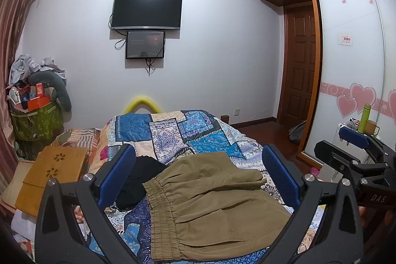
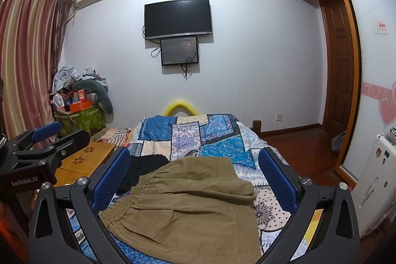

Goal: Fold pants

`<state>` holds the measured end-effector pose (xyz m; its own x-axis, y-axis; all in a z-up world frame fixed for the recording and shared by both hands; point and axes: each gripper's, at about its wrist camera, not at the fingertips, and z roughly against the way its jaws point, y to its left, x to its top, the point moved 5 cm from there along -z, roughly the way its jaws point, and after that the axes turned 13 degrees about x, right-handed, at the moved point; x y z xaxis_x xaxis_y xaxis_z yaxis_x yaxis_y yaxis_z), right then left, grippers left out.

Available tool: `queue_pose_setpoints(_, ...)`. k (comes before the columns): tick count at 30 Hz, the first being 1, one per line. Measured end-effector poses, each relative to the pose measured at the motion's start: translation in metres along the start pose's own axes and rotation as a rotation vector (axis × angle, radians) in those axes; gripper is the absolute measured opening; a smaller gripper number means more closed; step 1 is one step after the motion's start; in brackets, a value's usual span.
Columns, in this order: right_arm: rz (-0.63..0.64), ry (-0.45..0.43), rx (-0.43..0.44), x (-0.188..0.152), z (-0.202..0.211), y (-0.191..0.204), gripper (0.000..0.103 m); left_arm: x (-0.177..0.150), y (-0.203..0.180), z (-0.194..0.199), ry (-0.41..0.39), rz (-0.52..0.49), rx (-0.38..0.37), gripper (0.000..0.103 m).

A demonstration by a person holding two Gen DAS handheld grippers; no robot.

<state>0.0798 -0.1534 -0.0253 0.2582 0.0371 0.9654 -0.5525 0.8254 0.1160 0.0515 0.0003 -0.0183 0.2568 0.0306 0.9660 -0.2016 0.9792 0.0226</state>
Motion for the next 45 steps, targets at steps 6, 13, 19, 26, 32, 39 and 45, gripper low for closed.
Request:
queue_pose_setpoints(6,-0.001,0.0,0.0,0.005,0.001,0.001,0.103,0.0,0.0,0.0,0.0,0.001,0.0,0.103)
queue_pose_setpoints(13,-0.001,-0.002,0.0,0.006,0.002,0.003,0.103,-0.002,0.001,0.0,0.004,0.008,0.001,0.103)
queue_pose_setpoints(19,-0.001,-0.002,0.001,0.007,0.002,0.004,0.103,-0.002,0.001,-0.002,0.01,0.008,-0.002,0.103)
queue_pose_setpoints(26,0.0,-0.002,0.001,0.008,0.002,0.004,0.103,0.001,0.001,0.0,0.008,0.008,-0.004,0.103)
queue_pose_setpoints(32,0.004,-0.002,-0.002,0.008,0.001,0.004,0.103,0.003,0.0,0.001,0.003,0.003,-0.003,0.103)
queue_pose_setpoints(39,-0.002,0.007,-0.001,0.006,-0.003,0.001,0.103,0.002,0.001,-0.002,0.013,0.005,-0.006,0.103)
queue_pose_setpoints(45,-0.008,0.02,0.002,0.003,-0.008,-0.002,0.103,-0.001,0.0,-0.012,0.032,0.007,-0.012,0.103)
